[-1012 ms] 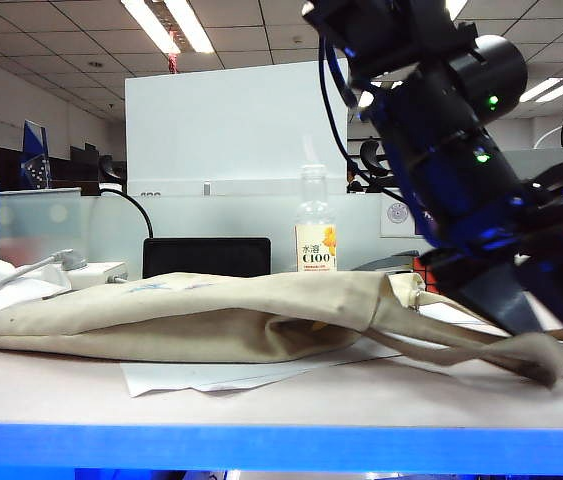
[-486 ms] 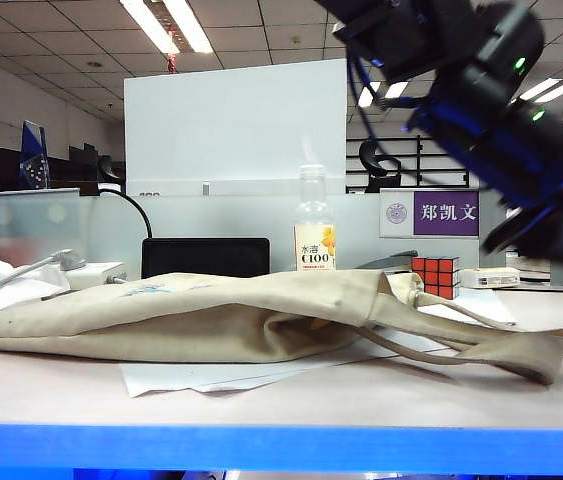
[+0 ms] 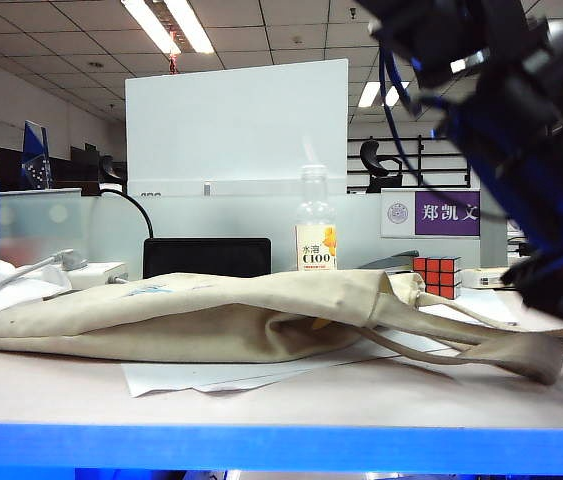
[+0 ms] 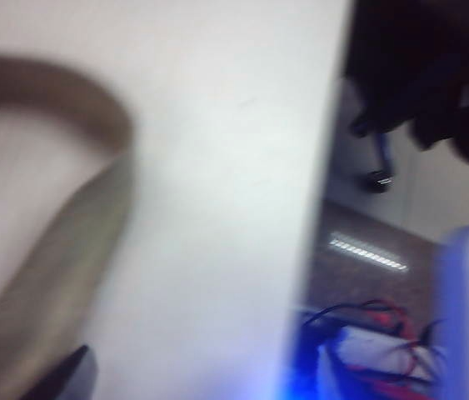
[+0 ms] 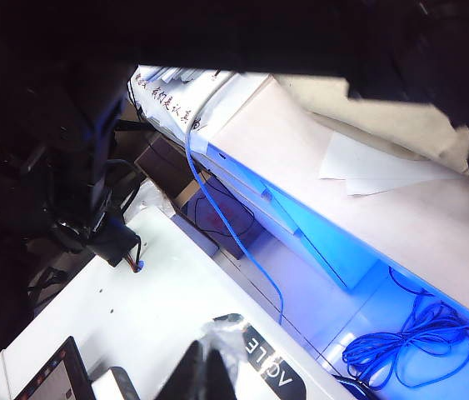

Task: Take the glasses case out of the canvas bag and put it on the table.

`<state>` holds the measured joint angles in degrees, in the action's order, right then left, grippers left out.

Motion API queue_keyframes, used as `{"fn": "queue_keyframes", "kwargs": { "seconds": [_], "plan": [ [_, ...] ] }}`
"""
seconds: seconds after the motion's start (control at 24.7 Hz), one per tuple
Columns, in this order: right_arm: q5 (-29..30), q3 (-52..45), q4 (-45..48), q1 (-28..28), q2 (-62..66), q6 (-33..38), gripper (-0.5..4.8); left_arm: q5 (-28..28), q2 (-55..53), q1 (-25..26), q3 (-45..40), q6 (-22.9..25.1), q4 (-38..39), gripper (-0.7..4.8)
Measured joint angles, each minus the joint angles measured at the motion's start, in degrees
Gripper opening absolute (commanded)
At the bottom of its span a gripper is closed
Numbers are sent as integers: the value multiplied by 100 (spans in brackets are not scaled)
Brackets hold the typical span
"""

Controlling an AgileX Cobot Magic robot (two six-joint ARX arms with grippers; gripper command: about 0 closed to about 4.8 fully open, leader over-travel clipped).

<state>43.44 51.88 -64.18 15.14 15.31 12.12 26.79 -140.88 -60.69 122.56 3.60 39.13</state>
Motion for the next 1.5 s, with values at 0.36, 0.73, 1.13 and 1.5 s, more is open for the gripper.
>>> {"fn": "queue_keyframes", "kwargs": {
  "seconds": [0.36, 0.73, 1.13, 1.5],
  "plan": [
    [4, 46, -55, 0, -2, 26, -8, -363, -258, 9, 48, -157, -221, -6],
    [-278, 107, -79, -2, 0, 4, -8, 476, 39, 380, 981, -531, 46, -6],
    [-293, 107, 42, -2, 0, 4, -8, 341, -85, 702, 1521, -627, 251, 359],
    [-293, 107, 42, -2, 0, 4, -8, -588, -525, 271, 1580, 267, 802, 360]
  ]
}}
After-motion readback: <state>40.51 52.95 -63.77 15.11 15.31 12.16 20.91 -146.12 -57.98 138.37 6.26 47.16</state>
